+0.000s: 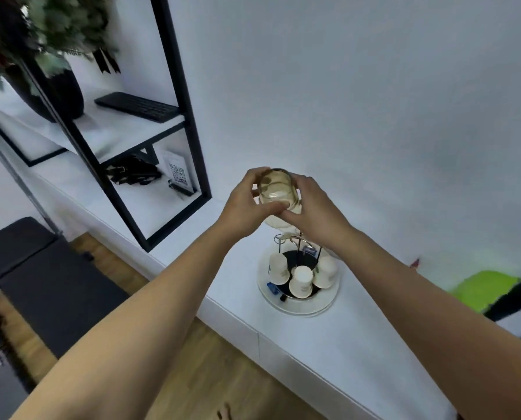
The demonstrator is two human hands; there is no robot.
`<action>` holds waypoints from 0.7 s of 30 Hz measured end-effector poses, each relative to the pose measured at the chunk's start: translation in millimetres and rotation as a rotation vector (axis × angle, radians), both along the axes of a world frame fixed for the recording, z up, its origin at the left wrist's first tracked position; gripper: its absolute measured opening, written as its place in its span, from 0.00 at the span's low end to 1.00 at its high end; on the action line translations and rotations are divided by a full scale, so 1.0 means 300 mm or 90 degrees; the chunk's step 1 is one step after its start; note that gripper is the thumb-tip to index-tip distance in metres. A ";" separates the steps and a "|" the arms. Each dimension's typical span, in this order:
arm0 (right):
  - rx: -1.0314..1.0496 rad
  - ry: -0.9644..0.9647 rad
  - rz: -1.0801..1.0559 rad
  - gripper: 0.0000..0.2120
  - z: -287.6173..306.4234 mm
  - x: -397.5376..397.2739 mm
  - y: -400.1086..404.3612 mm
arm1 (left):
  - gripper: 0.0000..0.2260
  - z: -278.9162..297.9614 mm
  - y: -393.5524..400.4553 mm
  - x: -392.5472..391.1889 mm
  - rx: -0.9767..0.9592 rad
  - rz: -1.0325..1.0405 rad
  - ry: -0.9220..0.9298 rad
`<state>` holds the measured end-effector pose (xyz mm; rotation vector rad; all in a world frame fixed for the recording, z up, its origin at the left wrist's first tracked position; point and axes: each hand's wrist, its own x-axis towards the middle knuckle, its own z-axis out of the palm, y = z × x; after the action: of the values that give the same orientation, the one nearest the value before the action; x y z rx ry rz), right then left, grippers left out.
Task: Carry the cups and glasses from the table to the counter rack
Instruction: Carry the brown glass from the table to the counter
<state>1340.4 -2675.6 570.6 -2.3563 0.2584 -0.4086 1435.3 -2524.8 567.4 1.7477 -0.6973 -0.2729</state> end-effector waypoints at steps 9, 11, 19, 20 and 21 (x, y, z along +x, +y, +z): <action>-0.012 0.150 0.001 0.38 -0.159 0.213 -0.101 | 0.33 -0.222 -0.146 0.349 0.152 -0.260 0.030; 0.039 0.142 -0.014 0.30 -0.194 0.239 -0.096 | 0.34 -0.276 -0.160 0.401 0.175 -0.298 0.040; 0.081 0.225 -0.065 0.23 -0.322 0.326 -0.062 | 0.34 -0.458 -0.174 0.493 0.227 -0.364 0.056; 0.077 0.241 -0.074 0.26 -0.336 0.328 -0.062 | 0.34 -0.480 -0.178 0.496 0.232 -0.367 0.062; 0.065 0.257 -0.087 0.28 -0.354 0.329 -0.066 | 0.33 -0.503 -0.183 0.498 0.235 -0.368 0.067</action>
<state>1439.1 -2695.3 464.3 -2.3092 0.6160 0.0224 1584.7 -2579.7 416.4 1.8220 -1.1210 -0.9310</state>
